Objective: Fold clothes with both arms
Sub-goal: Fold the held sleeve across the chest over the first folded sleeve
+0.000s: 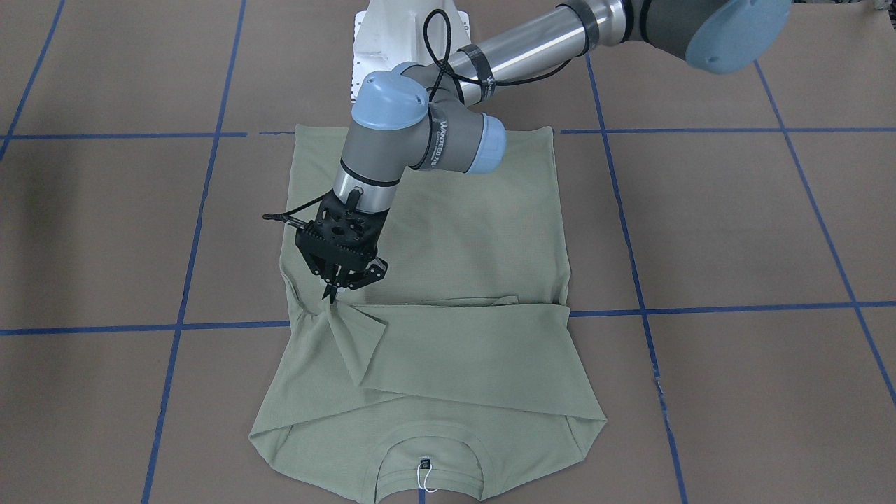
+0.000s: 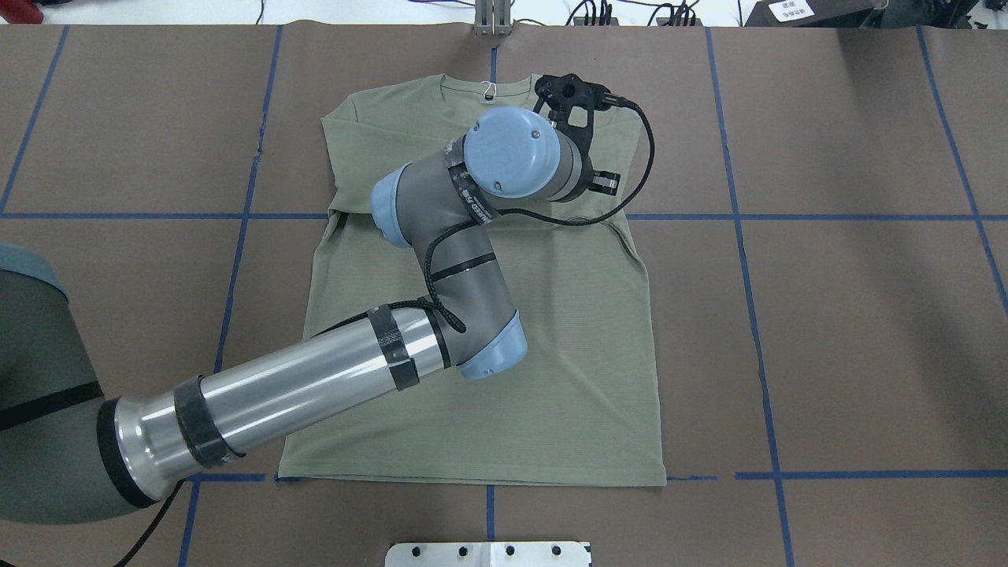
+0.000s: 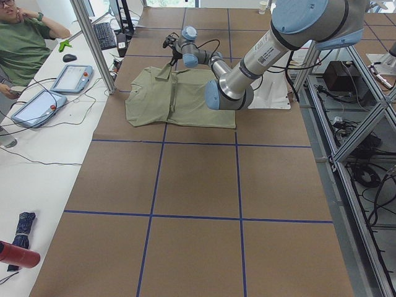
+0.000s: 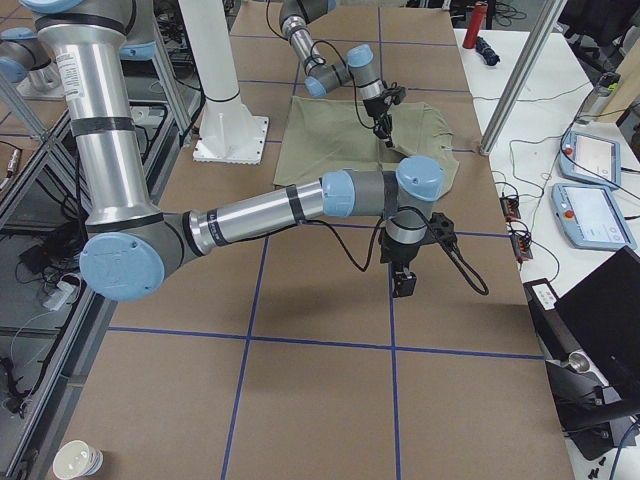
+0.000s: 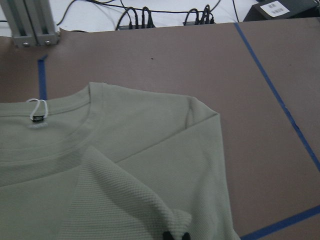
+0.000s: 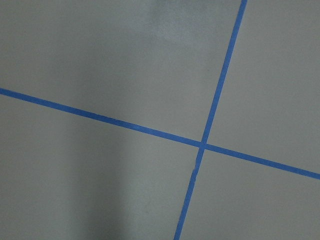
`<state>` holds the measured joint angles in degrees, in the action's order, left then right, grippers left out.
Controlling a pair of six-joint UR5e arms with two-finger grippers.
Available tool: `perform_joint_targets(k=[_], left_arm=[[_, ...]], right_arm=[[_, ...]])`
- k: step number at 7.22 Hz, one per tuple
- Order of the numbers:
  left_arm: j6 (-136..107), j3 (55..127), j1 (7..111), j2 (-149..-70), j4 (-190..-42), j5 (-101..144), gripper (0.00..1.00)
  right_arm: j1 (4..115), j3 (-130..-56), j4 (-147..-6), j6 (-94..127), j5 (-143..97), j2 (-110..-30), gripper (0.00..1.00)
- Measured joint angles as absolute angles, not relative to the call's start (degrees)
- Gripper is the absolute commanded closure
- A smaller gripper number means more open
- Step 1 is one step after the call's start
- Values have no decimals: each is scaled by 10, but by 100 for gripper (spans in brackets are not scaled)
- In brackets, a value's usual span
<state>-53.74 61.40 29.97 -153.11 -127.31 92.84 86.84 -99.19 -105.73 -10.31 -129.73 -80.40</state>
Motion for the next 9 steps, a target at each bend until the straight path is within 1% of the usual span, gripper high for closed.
perform_joint_targets(k=[1, 4, 7, 9], left_arm=[[-534, 614, 288, -1533, -1282, 927, 1], [-532, 626, 279, -1528, -1298, 933, 0], [-463, 690, 310, -1515, -1174, 977, 0], [-393, 735, 360, -1485, -1113, 1017, 0]], right_arm=[[869, -992, -1057, -102, -1297, -805, 0], [869, -996, -1057, -101, -1297, -803, 0], [855, -996, -1010, -83, -1298, -796, 0], [814, -1006, -969, 3, -1299, -790, 0]])
